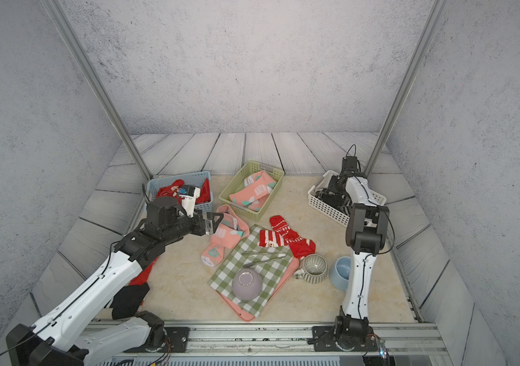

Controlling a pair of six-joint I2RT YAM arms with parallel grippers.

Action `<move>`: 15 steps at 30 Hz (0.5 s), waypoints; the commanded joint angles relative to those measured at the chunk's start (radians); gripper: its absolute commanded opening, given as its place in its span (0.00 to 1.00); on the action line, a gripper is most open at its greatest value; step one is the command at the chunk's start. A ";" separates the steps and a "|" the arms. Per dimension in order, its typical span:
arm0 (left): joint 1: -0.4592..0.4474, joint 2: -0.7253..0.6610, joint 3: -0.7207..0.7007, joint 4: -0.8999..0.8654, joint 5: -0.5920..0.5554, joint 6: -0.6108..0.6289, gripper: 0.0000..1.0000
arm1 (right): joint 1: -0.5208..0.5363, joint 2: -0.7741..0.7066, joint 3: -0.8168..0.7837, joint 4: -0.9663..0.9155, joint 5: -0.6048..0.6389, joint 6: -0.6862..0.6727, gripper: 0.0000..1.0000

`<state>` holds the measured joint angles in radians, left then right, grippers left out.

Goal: Sort the socks into the basket by color
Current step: Place the sock in the bin.

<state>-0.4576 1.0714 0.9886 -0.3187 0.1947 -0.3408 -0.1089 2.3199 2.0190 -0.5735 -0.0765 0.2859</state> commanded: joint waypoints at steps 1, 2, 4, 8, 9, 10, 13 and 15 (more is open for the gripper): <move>0.031 -0.007 0.039 -0.078 -0.034 -0.030 1.00 | -0.003 0.009 -0.001 -0.039 0.042 -0.022 0.00; 0.044 -0.006 0.045 -0.101 -0.035 -0.041 1.00 | -0.003 0.020 0.005 -0.049 0.047 -0.025 0.00; 0.063 -0.006 0.053 -0.144 -0.049 -0.063 1.00 | -0.003 0.036 0.016 -0.066 0.056 -0.030 0.00; 0.075 -0.009 0.066 -0.215 -0.100 -0.069 1.00 | -0.005 0.036 0.010 -0.077 0.072 -0.027 0.31; 0.077 -0.008 0.071 -0.231 -0.108 -0.069 1.00 | -0.004 0.026 0.000 -0.069 0.067 -0.027 0.35; 0.080 -0.006 0.077 -0.252 -0.121 -0.072 1.00 | -0.004 0.012 -0.012 -0.057 0.064 -0.027 0.38; 0.086 -0.001 0.088 -0.296 -0.139 -0.076 1.00 | -0.004 -0.015 -0.012 -0.065 0.068 -0.028 0.52; 0.086 0.003 0.095 -0.326 -0.167 -0.088 1.00 | -0.004 -0.030 0.000 -0.082 0.068 -0.029 0.60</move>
<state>-0.3805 1.0725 1.0519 -0.5701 0.0772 -0.4122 -0.1089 2.3257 2.0186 -0.5900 -0.0280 0.2565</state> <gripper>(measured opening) 0.993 0.575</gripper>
